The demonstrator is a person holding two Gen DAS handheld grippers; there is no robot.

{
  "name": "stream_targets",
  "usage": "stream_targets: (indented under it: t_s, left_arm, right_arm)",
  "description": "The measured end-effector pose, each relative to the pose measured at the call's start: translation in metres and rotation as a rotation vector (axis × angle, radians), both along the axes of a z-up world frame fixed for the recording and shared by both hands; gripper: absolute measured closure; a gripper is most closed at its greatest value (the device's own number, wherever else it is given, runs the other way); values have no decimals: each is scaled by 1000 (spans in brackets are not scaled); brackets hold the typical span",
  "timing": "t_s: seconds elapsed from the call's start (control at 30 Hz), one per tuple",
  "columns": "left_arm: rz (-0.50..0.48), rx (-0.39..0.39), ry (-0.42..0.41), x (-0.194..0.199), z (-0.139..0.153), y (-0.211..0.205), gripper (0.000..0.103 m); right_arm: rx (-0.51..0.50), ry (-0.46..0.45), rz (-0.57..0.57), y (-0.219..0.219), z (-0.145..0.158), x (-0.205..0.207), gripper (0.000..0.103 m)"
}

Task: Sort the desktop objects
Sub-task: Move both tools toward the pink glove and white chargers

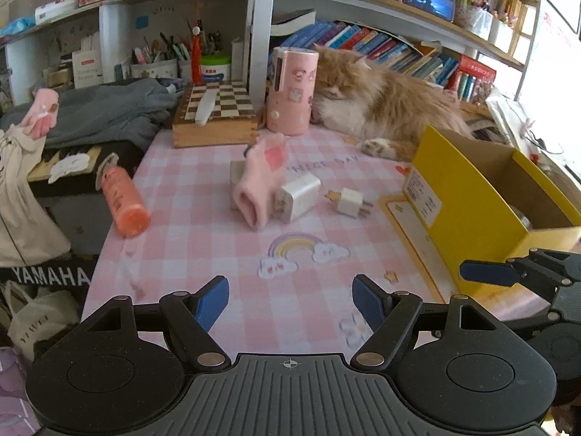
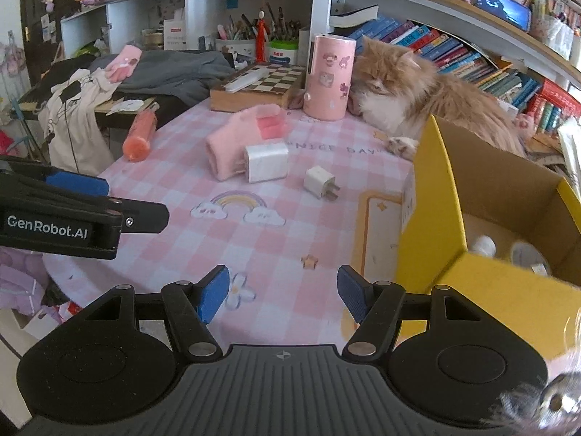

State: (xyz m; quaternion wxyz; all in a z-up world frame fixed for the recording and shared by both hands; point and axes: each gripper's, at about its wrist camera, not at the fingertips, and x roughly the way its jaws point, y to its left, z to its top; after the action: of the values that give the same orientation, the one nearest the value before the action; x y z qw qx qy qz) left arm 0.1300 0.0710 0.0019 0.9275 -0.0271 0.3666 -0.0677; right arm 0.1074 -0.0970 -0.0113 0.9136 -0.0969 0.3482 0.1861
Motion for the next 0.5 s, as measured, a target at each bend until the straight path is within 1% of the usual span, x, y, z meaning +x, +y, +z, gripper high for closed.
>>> stream_targets:
  t_s: [0.17, 0.33, 0.5]
  left_arm:
    - [7, 19, -5, 34, 2, -1, 26]
    - [-4, 33, -10, 63, 3, -5, 26]
    - [-20, 36, 11, 85, -1, -9, 26]
  right_arm:
    - [0, -14, 39, 3, -3, 25, 39]
    - [9, -18, 40, 2, -7, 53, 40]
    - [15, -21, 58, 6, -11, 75, 41]
